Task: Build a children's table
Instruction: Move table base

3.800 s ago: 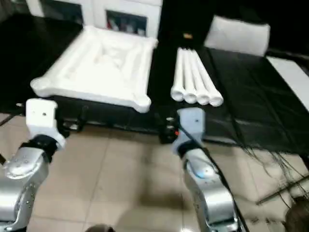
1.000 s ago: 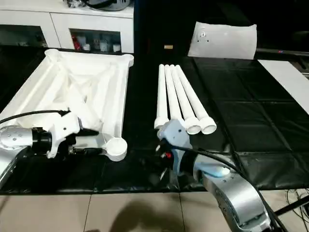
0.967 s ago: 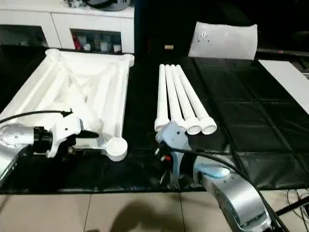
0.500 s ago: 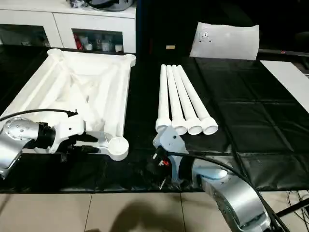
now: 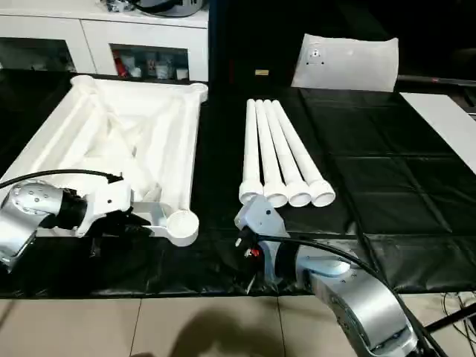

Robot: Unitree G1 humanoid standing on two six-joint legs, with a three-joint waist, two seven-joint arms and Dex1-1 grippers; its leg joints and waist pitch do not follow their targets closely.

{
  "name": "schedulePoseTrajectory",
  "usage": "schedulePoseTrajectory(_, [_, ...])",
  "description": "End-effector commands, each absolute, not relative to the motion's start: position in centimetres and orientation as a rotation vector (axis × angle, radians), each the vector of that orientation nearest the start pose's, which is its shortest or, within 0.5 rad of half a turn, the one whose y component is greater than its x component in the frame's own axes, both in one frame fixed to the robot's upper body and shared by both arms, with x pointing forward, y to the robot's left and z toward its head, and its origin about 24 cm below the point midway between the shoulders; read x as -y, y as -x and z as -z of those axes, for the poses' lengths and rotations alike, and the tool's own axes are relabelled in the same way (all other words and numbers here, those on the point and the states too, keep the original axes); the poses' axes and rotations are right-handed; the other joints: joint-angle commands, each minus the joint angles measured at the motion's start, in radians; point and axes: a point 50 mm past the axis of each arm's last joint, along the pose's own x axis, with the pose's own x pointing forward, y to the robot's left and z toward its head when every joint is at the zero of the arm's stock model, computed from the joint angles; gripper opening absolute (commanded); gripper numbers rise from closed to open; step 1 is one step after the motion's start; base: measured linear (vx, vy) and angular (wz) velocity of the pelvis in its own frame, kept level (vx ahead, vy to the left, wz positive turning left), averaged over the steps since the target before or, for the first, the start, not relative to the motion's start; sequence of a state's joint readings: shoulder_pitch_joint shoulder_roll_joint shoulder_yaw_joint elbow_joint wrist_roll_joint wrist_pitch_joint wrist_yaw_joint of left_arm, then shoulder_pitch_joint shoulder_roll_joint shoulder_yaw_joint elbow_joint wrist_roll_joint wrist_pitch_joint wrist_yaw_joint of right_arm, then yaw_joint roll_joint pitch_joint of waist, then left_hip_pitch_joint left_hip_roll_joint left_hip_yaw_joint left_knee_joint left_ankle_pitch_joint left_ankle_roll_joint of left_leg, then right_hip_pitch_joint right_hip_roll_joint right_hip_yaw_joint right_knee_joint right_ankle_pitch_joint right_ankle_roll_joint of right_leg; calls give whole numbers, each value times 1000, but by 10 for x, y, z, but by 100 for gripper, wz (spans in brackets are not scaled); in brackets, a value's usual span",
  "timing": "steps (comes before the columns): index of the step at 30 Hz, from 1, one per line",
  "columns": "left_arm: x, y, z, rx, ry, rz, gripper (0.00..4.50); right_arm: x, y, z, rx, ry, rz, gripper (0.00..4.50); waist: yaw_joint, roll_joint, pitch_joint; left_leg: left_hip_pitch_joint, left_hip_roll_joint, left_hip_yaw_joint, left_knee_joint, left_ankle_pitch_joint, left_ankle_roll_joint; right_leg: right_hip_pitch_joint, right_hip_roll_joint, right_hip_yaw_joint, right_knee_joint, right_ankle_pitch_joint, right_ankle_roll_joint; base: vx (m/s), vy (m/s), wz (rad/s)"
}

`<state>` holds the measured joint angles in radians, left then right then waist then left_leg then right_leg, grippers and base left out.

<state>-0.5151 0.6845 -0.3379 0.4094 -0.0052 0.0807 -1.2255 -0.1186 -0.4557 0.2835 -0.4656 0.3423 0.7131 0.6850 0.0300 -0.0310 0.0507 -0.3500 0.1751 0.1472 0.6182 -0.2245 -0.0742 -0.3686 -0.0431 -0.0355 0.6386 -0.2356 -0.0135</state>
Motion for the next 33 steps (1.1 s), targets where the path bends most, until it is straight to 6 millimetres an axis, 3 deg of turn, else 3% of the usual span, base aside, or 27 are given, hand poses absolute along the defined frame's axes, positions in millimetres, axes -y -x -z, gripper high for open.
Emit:
schedulePoseTrajectory(1, [-200, -307, -73, -485, -637, 1184, 1, 107, -224, -93, -315, 146, -1060, 450, 4, 18, -48, 4, 57, -12, -91, -134, -28, 37, -97, 58, -73, -28, -228, 0, 0, 0])
schedulePoseTrajectory(7, [-192, -318, -74, -401, -624, 1080, 1, 107, -232, -96, -278, 143, -1013, 450, 3, 10, -49, 0, 55, -12, -89, -109, -17, 42, -96, 58, -73, -25, -222, 0, 0, 0])
schedulePoseTrajectory(15, [-187, -324, -75, -349, -656, 1092, 1, 108, -236, -99, -248, 142, -978, 450, 8, 12, -54, 1, 55, -9, -84, -50, 3, 41, -95, 58, -66, 73, -229, 0, 0, 0])
schedulePoseTrajectory(19, [-185, -327, -75, -338, -648, 1066, 1, 111, -240, -99, -227, 146, -936, 450, 6, 11, -51, 1, 55, -9, -87, -86, -9, 41, -97, 58, -70, 17, -224, 0, 0, 0])
schedulePoseTrajectory(20, [-183, -327, -76, -329, -602, 1068, 48, 113, -243, -100, -213, 146, -899, 450, 6, 10, -51, 1, 55, -9, -87, -87, -10, 41, -97, 58, -71, 10, -223, 0, 0, 0])
schedulePoseTrajectory(25, [-179, -319, -83, -270, -493, 1112, 87, 114, -253, -109, -146, 75, -831, 450, 7, 12, -53, 2, 57, -8, -86, -61, -9, 38, -97, 57, -62, 61, -247, 0, 0, 0])
schedulePoseTrajectory(27, [-179, -317, -85, -245, -472, 1108, 101, 115, -260, -111, -127, 86, -765, 450, 4, 6, -53, 1, 55, -6, -87, -59, -7, 39, -96, 56, -63, 58, -244, 0, 0, 0])
schedulePoseTrajectory(30, [-185, -312, -90, -219, -444, 1078, 131, 117, -272, -112, -137, 53, -655, 450, 1, 10, -52, 4, 54, -3, -87, -63, -16, 36, -92, 58, -65, 29, -237, 0, 0, 0])
schedulePoseTrajectory(33, [-192, -306, -103, -164, -340, 960, 155, 115, -298, -115, -146, 64, -493, 450, -5, 10, -53, 3, 51, -3, -89, -56, -36, 35, -91, 55, -60, 30, -246, 0, 0, 0])
